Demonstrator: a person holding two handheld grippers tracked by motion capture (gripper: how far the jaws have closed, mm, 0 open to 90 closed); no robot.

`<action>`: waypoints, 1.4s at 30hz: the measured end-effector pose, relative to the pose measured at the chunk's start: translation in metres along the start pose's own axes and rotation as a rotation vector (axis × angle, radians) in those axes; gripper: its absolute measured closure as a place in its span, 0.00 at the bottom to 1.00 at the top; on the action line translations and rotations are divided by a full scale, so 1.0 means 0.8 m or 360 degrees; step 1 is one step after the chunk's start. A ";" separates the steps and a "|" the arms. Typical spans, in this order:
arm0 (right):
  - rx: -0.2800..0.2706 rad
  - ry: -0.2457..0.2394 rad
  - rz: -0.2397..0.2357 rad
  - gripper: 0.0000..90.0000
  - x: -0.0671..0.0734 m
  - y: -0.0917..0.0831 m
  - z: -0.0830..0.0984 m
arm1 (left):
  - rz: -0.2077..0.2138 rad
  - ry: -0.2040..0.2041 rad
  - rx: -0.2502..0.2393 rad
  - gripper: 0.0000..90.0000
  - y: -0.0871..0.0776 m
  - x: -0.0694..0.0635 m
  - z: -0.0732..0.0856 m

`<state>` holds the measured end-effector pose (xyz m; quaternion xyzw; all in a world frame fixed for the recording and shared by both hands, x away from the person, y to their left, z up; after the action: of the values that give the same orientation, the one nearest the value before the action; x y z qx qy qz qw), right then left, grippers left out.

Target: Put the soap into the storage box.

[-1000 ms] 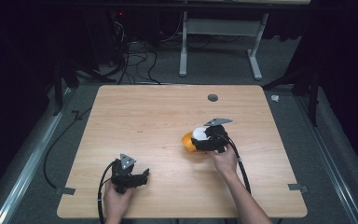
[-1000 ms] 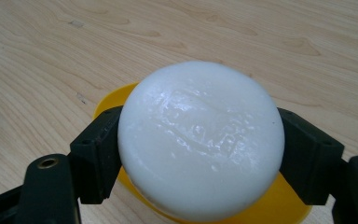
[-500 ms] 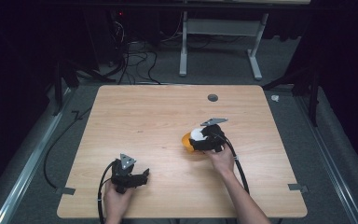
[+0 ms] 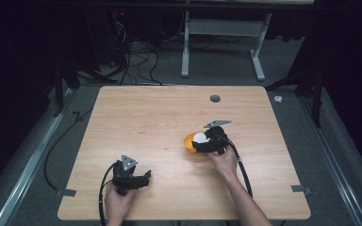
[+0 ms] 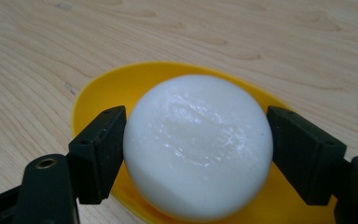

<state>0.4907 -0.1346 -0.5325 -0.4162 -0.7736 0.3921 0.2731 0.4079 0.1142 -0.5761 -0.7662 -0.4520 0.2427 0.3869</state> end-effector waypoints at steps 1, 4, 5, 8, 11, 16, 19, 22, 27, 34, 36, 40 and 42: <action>-0.0024 -0.0002 -0.0002 0.26 0.000 -0.003 -0.002 | 0.0000 0.0000 0.0000 0.17 0.000 0.000 0.000; -0.0067 -0.0002 -0.0001 0.27 0.001 -0.013 -0.006 | 0.0000 0.0000 0.0000 0.17 0.000 0.000 0.000; -0.0071 -0.0002 -0.0002 0.27 0.001 -0.014 -0.006 | 0.0000 -0.0001 0.0000 0.17 0.000 0.000 0.000; -0.0091 -0.0001 -0.0003 0.27 -0.001 -0.019 -0.006 | 0.0000 0.0000 0.0000 0.17 0.000 0.000 0.000; -0.0137 0.0006 -0.0004 0.28 -0.003 -0.026 -0.009 | -0.0001 0.0000 0.0001 0.17 0.000 0.000 0.000; -0.0174 0.0001 -0.0001 0.30 -0.003 -0.037 -0.011 | -0.0001 0.0000 0.0001 0.17 0.000 0.000 0.000; -0.0190 0.0002 0.0000 0.30 -0.004 -0.041 -0.011 | -0.0001 0.0000 0.0000 0.17 0.000 0.000 0.000; -0.0217 0.0016 -0.0001 0.31 -0.006 -0.048 -0.012 | -0.0001 0.0001 0.0000 0.17 0.000 0.000 0.000; -0.0248 0.0010 0.0003 0.31 -0.009 -0.058 -0.011 | -0.0002 0.0002 0.0000 0.17 0.000 0.000 0.000; -0.0263 0.0006 0.0013 0.31 -0.010 -0.068 -0.008 | -0.0002 0.0001 0.0001 0.17 0.000 0.000 0.000; -0.0273 0.0008 0.0014 0.31 -0.011 -0.073 -0.007 | -0.0003 0.0000 -0.0002 0.17 0.000 0.000 0.000; -0.0288 0.0016 0.0018 0.32 -0.013 -0.079 -0.006 | -0.0003 0.0000 -0.0002 0.17 0.000 0.000 0.000; -0.0296 0.0016 0.0024 0.32 -0.015 -0.082 -0.005 | -0.0005 0.0002 -0.0002 0.17 0.000 0.000 0.000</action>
<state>0.4715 -0.1663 -0.4770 -0.4475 -0.8022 0.3185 0.2342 0.4082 0.1142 -0.5761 -0.7658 -0.4531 0.2413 0.3872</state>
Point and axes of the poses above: each handheld gripper's, and its own axes: y roughly forward along the jaws, z roughly out of its underside, x roughly to its left, the point moved 10 cm from there along y, roughly forward along the jaws, and after that the axes turned 11 degrees about x, right-handed, at the moved point
